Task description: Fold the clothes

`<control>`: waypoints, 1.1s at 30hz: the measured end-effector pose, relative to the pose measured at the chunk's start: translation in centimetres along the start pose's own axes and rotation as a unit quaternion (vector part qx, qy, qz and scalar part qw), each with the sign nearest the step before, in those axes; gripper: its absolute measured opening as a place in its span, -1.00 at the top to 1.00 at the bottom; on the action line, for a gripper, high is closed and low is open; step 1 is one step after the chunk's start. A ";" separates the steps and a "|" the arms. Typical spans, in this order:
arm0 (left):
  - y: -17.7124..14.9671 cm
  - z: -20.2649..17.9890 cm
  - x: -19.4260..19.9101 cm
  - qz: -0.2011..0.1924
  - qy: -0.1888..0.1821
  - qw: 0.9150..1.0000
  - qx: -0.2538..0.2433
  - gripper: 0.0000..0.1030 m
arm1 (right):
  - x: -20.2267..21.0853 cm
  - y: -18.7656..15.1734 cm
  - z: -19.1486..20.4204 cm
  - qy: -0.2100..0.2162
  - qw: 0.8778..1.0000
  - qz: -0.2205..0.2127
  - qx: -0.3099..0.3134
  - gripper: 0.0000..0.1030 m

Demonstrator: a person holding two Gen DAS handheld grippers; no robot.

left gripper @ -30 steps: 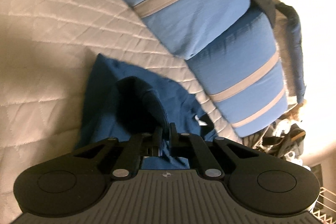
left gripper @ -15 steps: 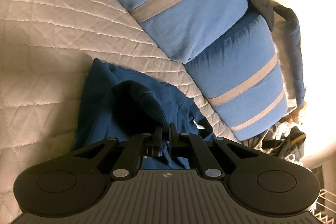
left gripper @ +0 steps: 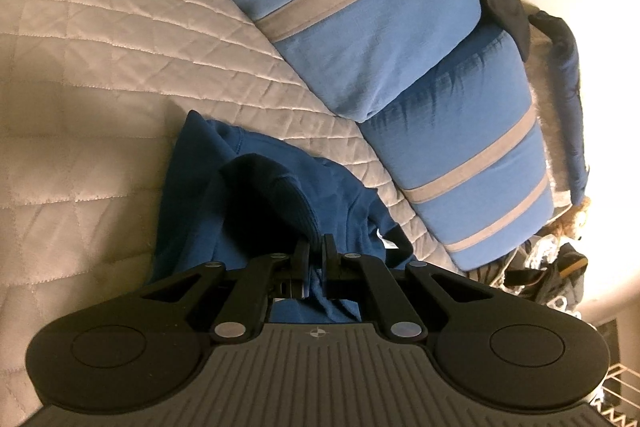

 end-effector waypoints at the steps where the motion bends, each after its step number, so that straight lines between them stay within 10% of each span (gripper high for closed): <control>1: 0.0 0.1 0.0 0.000 0.000 1.000 0.001 0.90 | -0.3 0.0 -0.1 -0.003 1.000 -0.001 -0.002 -0.32; 5: 0.0 0.3 0.0 0.000 0.001 1.000 0.005 0.90 | -1.5 0.2 -0.3 0.000 1.000 -0.003 -0.012 -0.31; 12: -0.1 0.4 0.2 0.005 0.001 1.000 0.001 0.90 | -0.7 0.7 0.4 -0.011 1.000 -0.016 0.011 0.72; 33: 0.9 -1.2 0.4 -0.004 -0.008 1.000 -0.003 0.90 | 1.5 4.3 5.3 -0.062 0.989 -0.041 0.130 0.80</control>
Point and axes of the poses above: each gripper's, at about its wrist camera, not at the fingertips, and x roughly against the way its jaws point, z to its left, y to its top, the point moved 9 cm from there along -x, roughly the way its jaws point, and after that the axes turned 1 degree about -z, right-handed, at the moved point
